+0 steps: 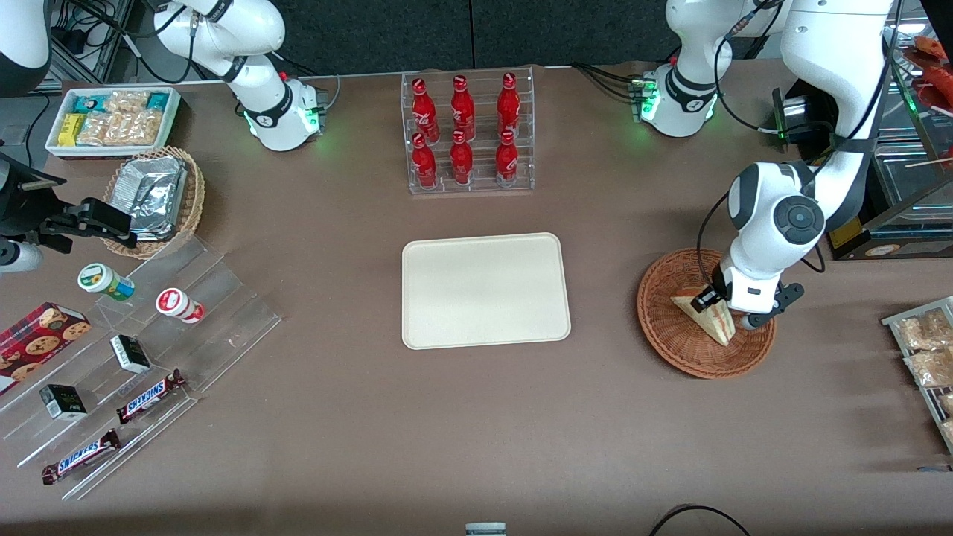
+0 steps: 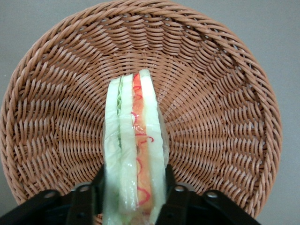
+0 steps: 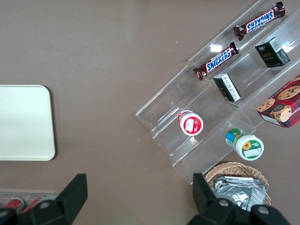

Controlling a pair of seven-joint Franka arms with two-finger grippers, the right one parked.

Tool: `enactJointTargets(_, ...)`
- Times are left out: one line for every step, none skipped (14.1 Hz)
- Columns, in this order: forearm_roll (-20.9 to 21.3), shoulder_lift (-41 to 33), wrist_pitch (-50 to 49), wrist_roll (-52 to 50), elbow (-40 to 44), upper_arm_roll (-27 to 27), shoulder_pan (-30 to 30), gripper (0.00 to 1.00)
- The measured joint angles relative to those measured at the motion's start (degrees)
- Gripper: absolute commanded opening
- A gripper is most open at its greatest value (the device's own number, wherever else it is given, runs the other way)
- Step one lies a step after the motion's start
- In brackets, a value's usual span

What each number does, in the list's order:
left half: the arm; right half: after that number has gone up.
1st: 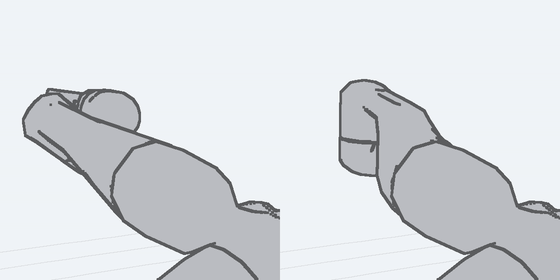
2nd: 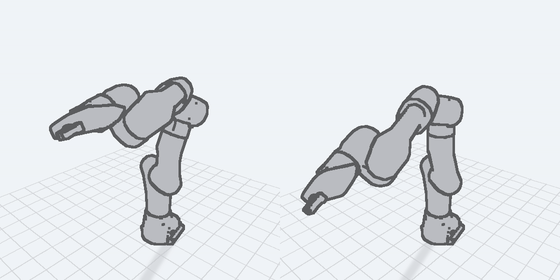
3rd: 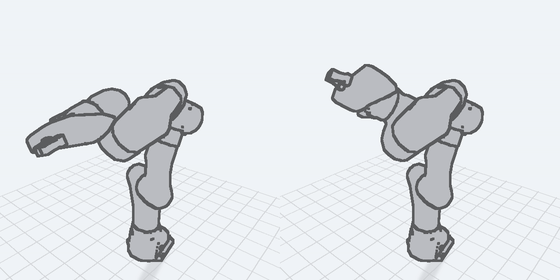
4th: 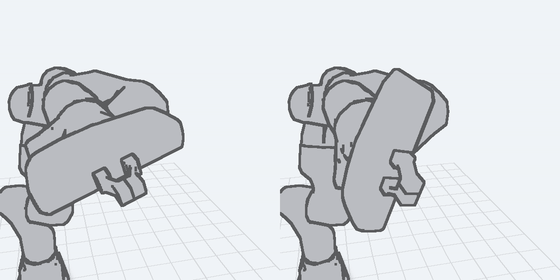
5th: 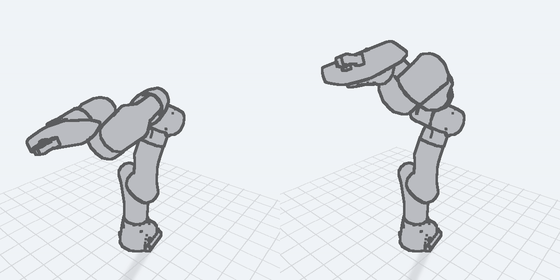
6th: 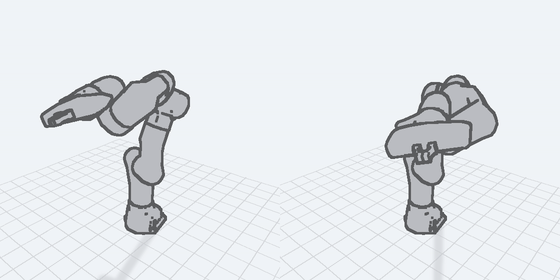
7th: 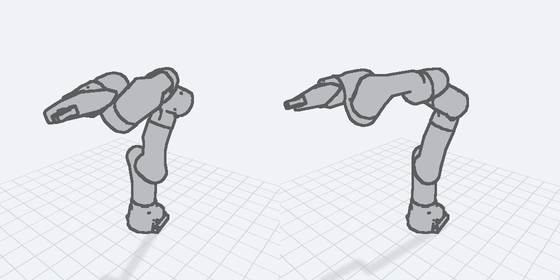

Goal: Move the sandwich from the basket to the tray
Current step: 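Close the left gripper on the sandwich and lift it from the basket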

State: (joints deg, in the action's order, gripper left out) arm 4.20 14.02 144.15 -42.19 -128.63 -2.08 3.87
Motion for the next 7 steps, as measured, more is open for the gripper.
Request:
enactJointTargets(0.0, -0.05, 0.01, 0.0, 0.1, -0.02, 0.05, 0.0)
enactJointTargets(0.0, -0.18, 0.01, 0.0, 0.34, -0.04, 0.08, 0.0)
enactJointTargets(0.0, -0.41, -0.21, 0.0, 0.77, -0.05, 0.11, 0.0)
enactJointTargets(0.03, -0.79, -1.27, 0.05, 1.5, -0.06, 0.14, 0.0)
enactJointTargets(0.08, -1.33, -4.0, 0.16, 2.78, -0.07, 0.17, 0.0)
enactJointTargets(0.11, -1.91, -8.01, 0.28, 4.67, -0.12, 0.22, 0.0)
enactJointTargets(0.12, -2.52, -12.94, 0.54, 7.17, -0.23, 0.29, 0.0)
